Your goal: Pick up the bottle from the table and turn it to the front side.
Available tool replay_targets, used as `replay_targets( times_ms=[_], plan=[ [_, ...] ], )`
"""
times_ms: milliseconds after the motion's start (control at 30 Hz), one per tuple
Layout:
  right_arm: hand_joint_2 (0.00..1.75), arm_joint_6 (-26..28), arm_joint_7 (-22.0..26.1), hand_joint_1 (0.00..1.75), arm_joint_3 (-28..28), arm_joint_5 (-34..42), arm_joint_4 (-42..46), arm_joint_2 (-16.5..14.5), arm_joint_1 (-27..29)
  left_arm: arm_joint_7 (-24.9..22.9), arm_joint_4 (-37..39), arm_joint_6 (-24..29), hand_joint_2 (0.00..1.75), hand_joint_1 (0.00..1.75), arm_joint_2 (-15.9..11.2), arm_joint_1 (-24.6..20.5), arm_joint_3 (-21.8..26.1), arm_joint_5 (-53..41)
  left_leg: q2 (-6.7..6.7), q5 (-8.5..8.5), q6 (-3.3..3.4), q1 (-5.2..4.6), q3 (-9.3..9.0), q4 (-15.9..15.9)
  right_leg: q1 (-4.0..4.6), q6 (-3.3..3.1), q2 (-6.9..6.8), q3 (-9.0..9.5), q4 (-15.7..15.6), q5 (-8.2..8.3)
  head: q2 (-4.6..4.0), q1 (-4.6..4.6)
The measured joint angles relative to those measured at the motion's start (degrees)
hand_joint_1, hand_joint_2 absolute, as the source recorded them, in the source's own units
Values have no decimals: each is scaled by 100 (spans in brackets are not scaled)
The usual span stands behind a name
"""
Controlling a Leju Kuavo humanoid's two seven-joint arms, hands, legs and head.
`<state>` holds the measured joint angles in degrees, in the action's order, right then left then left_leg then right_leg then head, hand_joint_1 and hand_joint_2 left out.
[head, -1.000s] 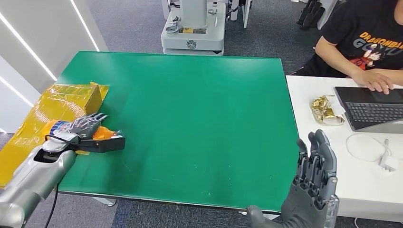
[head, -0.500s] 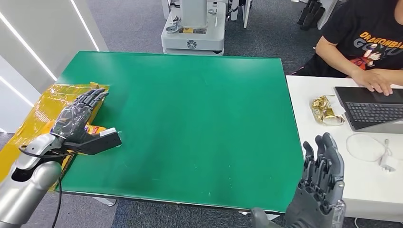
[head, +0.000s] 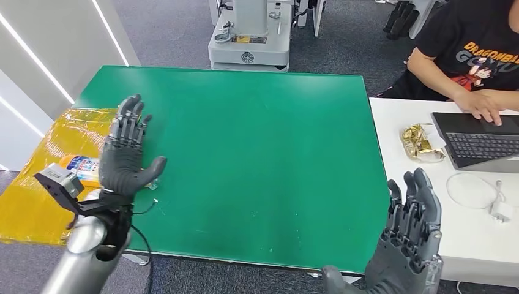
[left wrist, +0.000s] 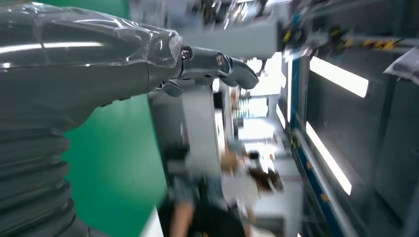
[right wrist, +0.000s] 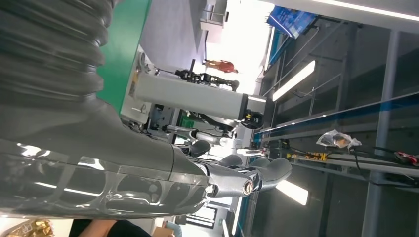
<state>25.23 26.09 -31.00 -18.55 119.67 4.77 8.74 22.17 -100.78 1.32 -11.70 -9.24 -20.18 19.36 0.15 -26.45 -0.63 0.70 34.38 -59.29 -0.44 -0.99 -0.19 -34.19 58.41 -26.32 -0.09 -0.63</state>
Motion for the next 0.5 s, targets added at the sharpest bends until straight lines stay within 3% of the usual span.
replay_targets(
  times_ms=[100, 200, 500],
  plan=[
    [175, -23, -74, 0, 9, -72, -8, 14, -3, 32, 0, 67, 175, 0, 582, 25, -481, 403, 2, -4, 6, -1, 4, -4, -1, 5, 2, 0, -1, 4, 0, 0],
    [175, -23, -129, 0, 15, -117, -7, 15, -3, 62, 0, 138, 175, 0, 918, 44, -735, 502, 4, -7, 9, 0, 3, -5, -3, 6, 6, -3, -2, 4, 0, -1],
    [175, 31, -136, 0, 26, -50, -42, 39, -2, 118, -137, 34, 175, 0, 1277, 268, -838, 298, 6, -7, 9, 3, 2, 3, -1, 1, 8, -6, 2, -3, 0, -1]
  ],
)
